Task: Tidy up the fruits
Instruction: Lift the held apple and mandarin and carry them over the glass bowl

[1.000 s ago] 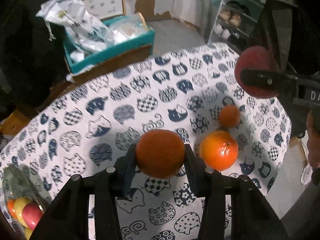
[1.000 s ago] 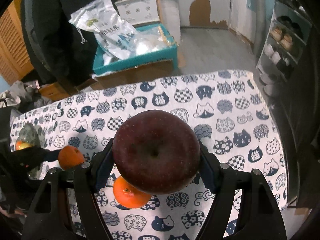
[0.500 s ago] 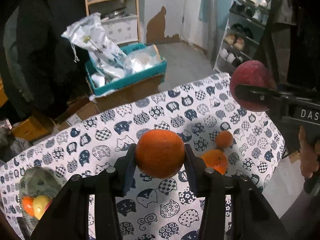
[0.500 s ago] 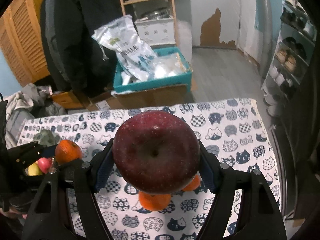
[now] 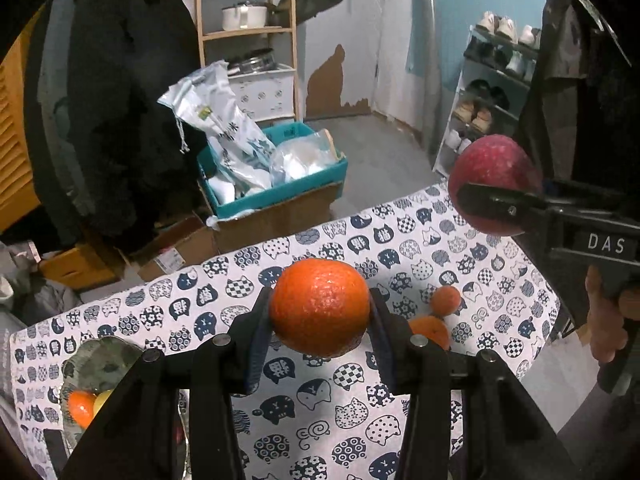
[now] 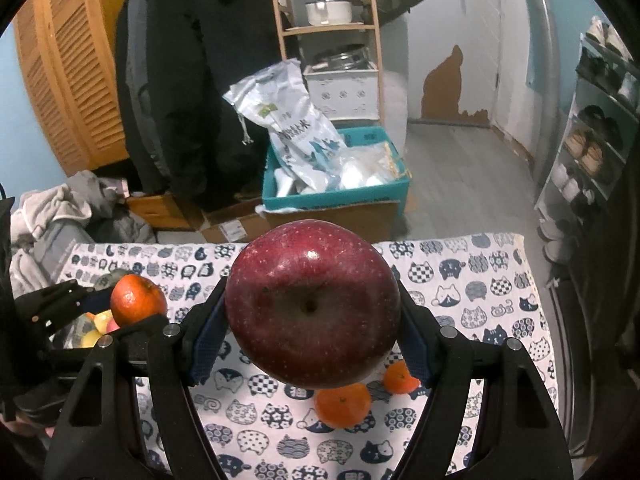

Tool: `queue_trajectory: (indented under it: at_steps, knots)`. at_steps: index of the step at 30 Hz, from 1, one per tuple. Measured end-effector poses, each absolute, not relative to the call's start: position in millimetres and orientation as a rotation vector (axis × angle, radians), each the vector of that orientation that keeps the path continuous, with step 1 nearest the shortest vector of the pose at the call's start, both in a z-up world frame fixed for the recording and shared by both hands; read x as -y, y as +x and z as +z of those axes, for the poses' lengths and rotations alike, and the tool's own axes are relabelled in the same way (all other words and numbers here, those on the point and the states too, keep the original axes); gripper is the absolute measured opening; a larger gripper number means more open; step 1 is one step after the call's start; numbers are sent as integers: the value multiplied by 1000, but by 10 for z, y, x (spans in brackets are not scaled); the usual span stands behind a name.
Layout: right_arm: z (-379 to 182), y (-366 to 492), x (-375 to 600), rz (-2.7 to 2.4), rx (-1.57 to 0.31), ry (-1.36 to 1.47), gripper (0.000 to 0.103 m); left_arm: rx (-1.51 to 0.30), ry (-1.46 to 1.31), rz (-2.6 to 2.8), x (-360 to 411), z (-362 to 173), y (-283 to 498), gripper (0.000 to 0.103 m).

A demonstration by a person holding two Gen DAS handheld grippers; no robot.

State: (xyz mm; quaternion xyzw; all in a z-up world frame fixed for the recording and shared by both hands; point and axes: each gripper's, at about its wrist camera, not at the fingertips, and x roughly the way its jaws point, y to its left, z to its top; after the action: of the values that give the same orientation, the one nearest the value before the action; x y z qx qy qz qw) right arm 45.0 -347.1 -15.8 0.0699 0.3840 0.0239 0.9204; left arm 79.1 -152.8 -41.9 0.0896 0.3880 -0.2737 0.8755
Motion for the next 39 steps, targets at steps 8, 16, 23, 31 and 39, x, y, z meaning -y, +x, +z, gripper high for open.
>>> queue_trajectory:
  at_steps: [8, 16, 23, 31, 39]
  knots:
    - [-46, 478, 3245, 83, -771, 127, 75, -779, 148, -546, 1292, -267, 767, 46]
    - [-8, 581, 2892, 138, -776, 102, 75, -761, 115, -498, 935, -203, 763, 46]
    - [-26, 731, 2526, 197, -795, 90, 75, -770, 58, -427, 457, -242, 821, 46]
    - [-62, 907, 2086, 261, -812, 80, 75, -780, 2, -347, -25, -318, 884, 46]
    - [-136, 1082, 1654, 316, -833, 60, 75, -780, -30, -273, -401, -364, 927, 46]
